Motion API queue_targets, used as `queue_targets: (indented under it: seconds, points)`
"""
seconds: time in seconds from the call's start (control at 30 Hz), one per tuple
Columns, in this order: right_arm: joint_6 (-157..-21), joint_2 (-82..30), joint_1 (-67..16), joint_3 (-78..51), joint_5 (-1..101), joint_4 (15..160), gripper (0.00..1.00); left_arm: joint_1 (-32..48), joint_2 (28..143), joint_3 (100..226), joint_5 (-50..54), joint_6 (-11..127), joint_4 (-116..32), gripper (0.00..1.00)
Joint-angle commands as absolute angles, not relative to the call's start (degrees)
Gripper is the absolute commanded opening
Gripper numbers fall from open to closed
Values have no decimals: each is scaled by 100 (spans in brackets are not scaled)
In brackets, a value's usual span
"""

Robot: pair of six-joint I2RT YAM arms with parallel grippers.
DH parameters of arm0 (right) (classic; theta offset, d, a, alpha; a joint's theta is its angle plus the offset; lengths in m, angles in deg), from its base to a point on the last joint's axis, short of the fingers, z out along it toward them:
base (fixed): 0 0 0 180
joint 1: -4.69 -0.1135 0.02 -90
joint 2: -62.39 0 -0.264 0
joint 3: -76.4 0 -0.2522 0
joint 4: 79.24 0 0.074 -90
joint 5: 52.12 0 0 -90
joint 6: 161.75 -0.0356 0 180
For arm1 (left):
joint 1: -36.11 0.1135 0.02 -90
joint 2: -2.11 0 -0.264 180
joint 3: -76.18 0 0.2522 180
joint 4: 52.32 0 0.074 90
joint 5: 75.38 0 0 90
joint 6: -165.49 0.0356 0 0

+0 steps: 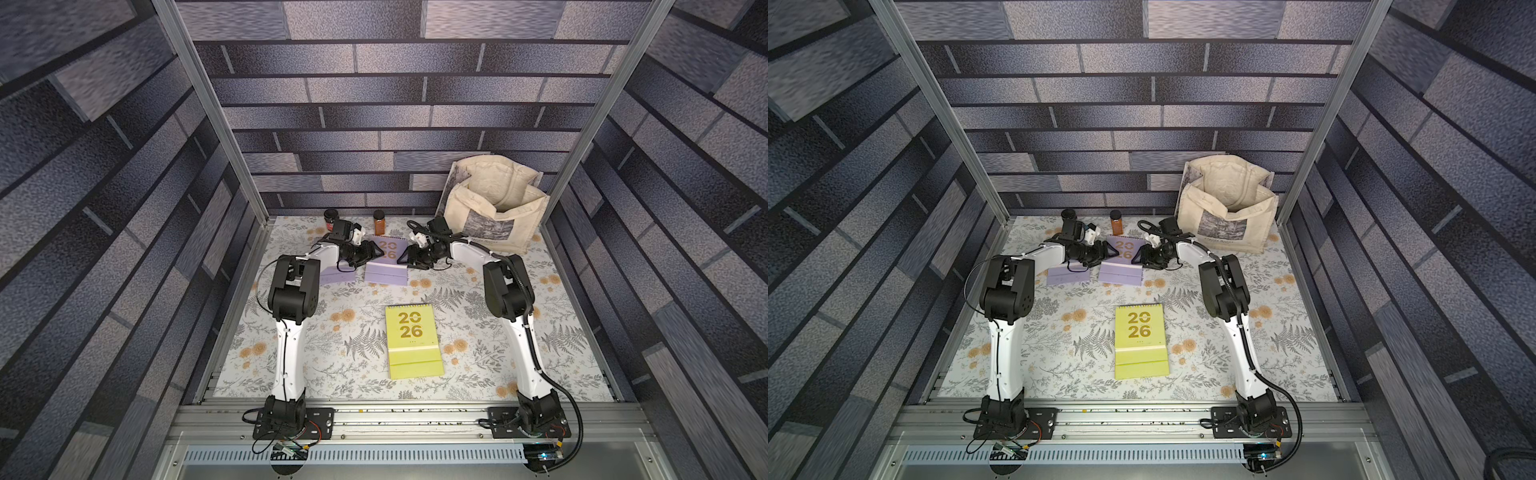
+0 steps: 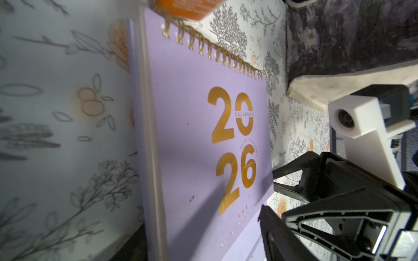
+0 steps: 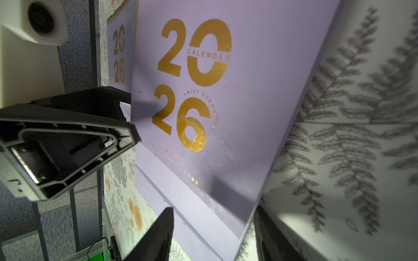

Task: Stack the calendars
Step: Pick up the calendar at the center of the board.

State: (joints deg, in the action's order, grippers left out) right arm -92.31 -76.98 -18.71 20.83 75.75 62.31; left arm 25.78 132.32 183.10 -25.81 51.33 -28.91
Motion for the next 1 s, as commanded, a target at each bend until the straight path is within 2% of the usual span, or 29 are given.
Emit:
queue_targets:
  seconds: [0.0,0.43,0.6,0.7,0.97]
  points:
    - [-9188,-7385,-2049,2037,7928,6572,58,2464,13082,18106,-3386,5324,-2636,65]
    - [-8974,-7170,-2041,1838,7697,6467,58,2633,13014,18205,-3849,5783,-2174,40]
    - [-8974,-7013,-2031,1623,7586,6558,59,2701,12986,18206,-3990,5776,-2211,11]
    - [-9071,-6926,-1997,1493,7577,6677,59,2741,12940,18170,-4070,5730,-2279,0]
    - [-9477,-6236,-1784,635,7768,7504,66,2794,12632,18022,-4517,5420,-2730,0]
